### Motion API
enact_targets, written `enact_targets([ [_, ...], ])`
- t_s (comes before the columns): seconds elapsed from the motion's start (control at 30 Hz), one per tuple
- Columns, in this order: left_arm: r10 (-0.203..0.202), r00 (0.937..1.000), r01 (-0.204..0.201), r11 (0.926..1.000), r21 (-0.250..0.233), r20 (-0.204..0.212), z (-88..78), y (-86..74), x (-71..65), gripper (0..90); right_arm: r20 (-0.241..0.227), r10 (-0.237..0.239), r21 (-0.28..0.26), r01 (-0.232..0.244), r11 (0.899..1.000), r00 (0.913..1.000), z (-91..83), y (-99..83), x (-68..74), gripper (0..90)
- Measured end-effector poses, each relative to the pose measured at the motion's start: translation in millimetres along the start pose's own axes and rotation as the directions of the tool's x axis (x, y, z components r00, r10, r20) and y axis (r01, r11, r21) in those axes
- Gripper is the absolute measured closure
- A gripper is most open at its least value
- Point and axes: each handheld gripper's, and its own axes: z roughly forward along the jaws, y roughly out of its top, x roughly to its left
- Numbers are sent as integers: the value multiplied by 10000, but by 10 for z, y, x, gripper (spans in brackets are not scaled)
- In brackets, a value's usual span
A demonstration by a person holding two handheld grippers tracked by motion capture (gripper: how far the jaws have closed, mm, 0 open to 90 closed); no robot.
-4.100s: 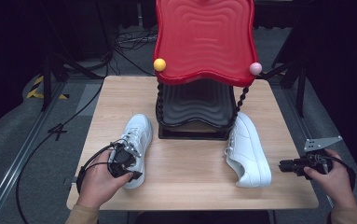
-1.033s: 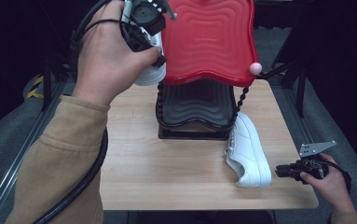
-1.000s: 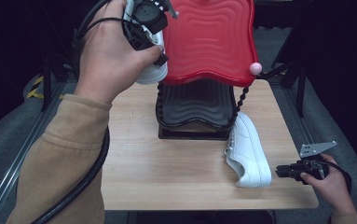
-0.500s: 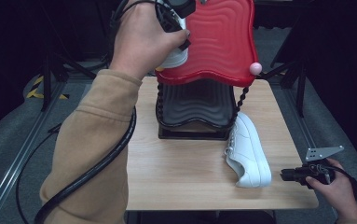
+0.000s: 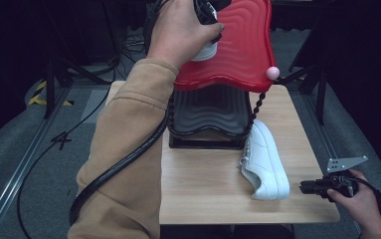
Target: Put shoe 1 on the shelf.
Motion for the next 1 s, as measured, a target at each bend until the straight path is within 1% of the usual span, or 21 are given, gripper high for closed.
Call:
enact_targets([
  [0.03, 119, 9999, -119, 9999, -2, 38, 30, 3, -19, 727, 0, -23, 3, 23, 10000, 10000, 5, -2, -5, 755],
  [0.17, 147, 9999, -147, 9999, 16, 84, 67, -10, -37, 727, -1, 25, 40, -25, 10000, 10000, 20, -7, -14, 749],
  [0.27, 256, 9996, -256, 9997, 3, 103, 109, -27, -58, 727, -15, -7, 76, 7, 10000, 10000, 32, -1, -4, 746],
  [0.4, 258, 9995, -257, 9997, -12, 184, 207, -35, -106, 724, -22, -13, 113, 14, 9999, 10000, 41, 6, 2, 742],
  [0.53, 377, 9990, -381, 9991, 169, 228, 286, -40, -131, 716, -56, 17, 97, -16, 10000, 10000, 46, 8, 6, 736],
  [0.6, 389, 9986, -396, 9990, 222, 351, 320, -43, -137, 709, -53, 19, 96, -18, 10000, 10000, 45, 6, 4, 736],
  [0.7, 509, 9980, -527, 9974, 499, 362, 377, -45, -161, 704, -71, 78, 125, -77, 9999, 9999, 45, 2, 2, 735],
  [0.83, 541, 9977, -568, 9960, 685, 410, 415, -61, -166, 703, -66, 66, 122, -65, 9999, 10000, 44, 3, 4, 735],
  [0.93, 554, 9975, -584, 9956, 738, 432, 430, -73, -164, 701, -90, 36, 150, -35, 9999, 10000, 56, 4, 3, 735],
  [1.0, 585, 9976, -612, 9952, 759, 375, 437, -75, -169, 698, -83, 30, 162, -28, 9999, 10000, 61, 5, 4, 735],
])
